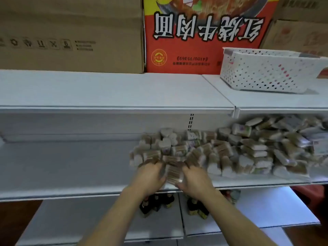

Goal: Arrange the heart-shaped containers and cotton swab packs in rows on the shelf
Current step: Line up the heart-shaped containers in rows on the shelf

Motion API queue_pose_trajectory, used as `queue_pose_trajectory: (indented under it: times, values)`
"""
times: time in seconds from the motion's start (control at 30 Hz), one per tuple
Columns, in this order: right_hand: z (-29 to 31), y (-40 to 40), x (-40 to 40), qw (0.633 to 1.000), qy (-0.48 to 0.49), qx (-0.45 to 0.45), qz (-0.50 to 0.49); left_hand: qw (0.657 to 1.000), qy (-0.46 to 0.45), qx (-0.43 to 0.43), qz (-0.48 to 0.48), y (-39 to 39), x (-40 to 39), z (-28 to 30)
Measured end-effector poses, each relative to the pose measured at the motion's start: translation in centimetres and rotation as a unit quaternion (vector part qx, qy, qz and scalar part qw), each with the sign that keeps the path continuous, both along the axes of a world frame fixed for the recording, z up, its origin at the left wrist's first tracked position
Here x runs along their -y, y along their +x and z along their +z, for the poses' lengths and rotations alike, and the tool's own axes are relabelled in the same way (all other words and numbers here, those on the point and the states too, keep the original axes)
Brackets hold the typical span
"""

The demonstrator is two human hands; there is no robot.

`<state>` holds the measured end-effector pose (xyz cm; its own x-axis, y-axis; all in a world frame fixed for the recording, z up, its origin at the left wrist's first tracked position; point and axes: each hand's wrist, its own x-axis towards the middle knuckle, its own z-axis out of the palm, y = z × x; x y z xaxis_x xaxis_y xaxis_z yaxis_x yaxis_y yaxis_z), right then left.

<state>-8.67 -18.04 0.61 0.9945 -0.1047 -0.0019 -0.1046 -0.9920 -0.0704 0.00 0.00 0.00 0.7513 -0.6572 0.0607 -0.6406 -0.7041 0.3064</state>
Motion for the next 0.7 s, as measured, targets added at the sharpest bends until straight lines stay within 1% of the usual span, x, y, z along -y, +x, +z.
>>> queue_pose_trajectory:
  times: [0.1,0.17,0.23,0.27,0.33,0.4,0.57,0.63,0.7]
  values:
    - [-1.3,1.3,0.5,1.000,-0.001,-0.005,0.020,0.998,-0.009,0.052,-0.030,1.1,1.1,-1.1]
    - [-2.2,1.7,1.0,0.999,0.003,0.003,0.037,0.998,-0.004,0.051,-0.043,1.4,1.3,-1.6]
    - [-2.7,1.7,1.4,0.998,0.010,0.031,0.055,0.997,-0.012,0.051,-0.062,1.5,1.4,-1.9]
    - [-2.6,1.7,1.7,0.996,0.025,0.051,0.065,0.996,-0.014,0.054,-0.069,1.6,1.3,-1.8]
    - [-1.9,1.5,2.1,0.988,0.126,0.084,0.034,0.994,-0.035,0.056,-0.089,1.4,1.4,-1.4]
    - [-1.4,1.4,2.5,0.969,0.229,0.094,-0.013,0.991,-0.054,0.067,-0.105,1.2,1.5,-1.4]
    - [-1.8,0.9,3.0,0.920,0.375,0.105,-0.046,0.987,-0.096,0.092,-0.089,0.8,1.9,-1.1]
    - [-1.7,1.0,2.8,0.884,0.451,0.104,-0.064,0.988,-0.112,0.056,-0.085,0.9,1.8,-0.6]
    - [-1.6,1.4,2.6,0.829,0.541,0.106,-0.090,0.988,-0.134,0.011,-0.072,1.1,1.2,-0.3]
